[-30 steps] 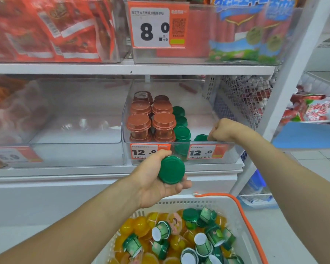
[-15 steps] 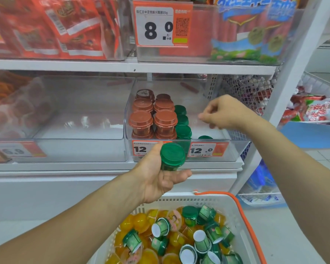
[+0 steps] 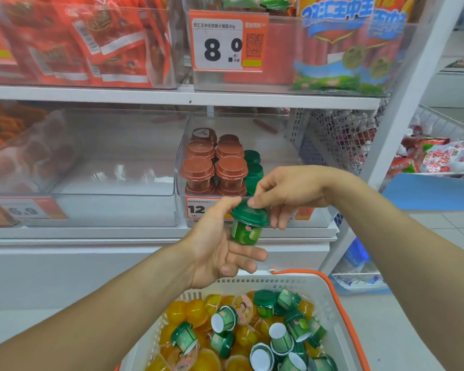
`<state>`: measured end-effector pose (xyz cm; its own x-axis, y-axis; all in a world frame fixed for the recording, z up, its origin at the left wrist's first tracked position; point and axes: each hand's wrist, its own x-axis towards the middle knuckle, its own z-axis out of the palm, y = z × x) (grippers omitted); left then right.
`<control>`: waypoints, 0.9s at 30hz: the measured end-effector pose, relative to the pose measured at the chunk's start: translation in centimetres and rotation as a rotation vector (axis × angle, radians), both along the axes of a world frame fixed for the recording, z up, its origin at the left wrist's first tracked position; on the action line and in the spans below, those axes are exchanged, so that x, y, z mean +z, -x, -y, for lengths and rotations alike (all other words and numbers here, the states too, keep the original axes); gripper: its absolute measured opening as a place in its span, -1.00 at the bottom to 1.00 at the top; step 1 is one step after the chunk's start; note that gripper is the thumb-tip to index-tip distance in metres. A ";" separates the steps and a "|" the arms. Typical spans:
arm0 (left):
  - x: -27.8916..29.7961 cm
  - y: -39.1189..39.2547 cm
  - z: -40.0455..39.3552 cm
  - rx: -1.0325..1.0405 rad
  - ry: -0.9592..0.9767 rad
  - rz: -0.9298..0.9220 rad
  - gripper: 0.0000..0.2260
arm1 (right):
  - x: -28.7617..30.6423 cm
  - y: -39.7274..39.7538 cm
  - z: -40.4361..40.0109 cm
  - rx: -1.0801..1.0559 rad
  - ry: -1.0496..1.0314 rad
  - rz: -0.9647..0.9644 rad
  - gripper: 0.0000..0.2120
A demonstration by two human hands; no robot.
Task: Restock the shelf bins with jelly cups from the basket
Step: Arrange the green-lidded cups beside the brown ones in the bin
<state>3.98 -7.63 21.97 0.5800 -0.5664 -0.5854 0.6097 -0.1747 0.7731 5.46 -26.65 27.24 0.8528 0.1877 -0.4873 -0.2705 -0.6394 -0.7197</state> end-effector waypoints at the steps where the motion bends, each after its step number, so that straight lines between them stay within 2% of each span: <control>1: 0.0 0.0 0.0 -0.011 -0.001 0.007 -0.37 | 0.1 0.1 0.1 0.014 -0.021 -0.022 -0.81; 4: 0.0 -0.1 0.2 -0.025 0.010 0.014 -0.38 | 0.5 0.6 0.5 0.020 -0.126 -0.043 -0.84; 7: 0.1 -0.4 0.4 0.007 0.034 0.028 -0.35 | 1.7 0.7 2.0 -0.074 -0.156 0.069 -0.83; 11: -0.4 -0.7 0.4 0.031 -0.036 0.048 -0.56 | 2.3 -0.5 5.1 -0.416 -0.095 0.376 -0.80; 13: -1.0 -0.8 0.4 0.018 -0.097 0.067 -0.67 | 1.0 -2.2 6.0 -0.571 -0.042 0.443 -0.80; 19: -3.0 -1.6 0.7 0.047 -0.162 0.074 -0.75 | -4.7 -7.9 7.6 -0.785 0.118 0.258 -0.81; 21: -3.2 -1.8 0.6 0.046 -0.160 0.068 -0.75 | -6.4 -8.6 8.1 -0.794 0.182 0.195 -0.83; 27: -4.0 -2.6 0.3 0.036 -0.163 0.070 -0.77 | -7.6 -8.8 7.8 -0.784 0.147 0.096 -0.73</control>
<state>6.58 -7.91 17.96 0.6407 -0.4455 -0.6253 0.5639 -0.2798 0.7770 14.25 -34.50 19.64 0.7491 -0.5436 -0.3786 -0.6215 -0.3789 -0.6857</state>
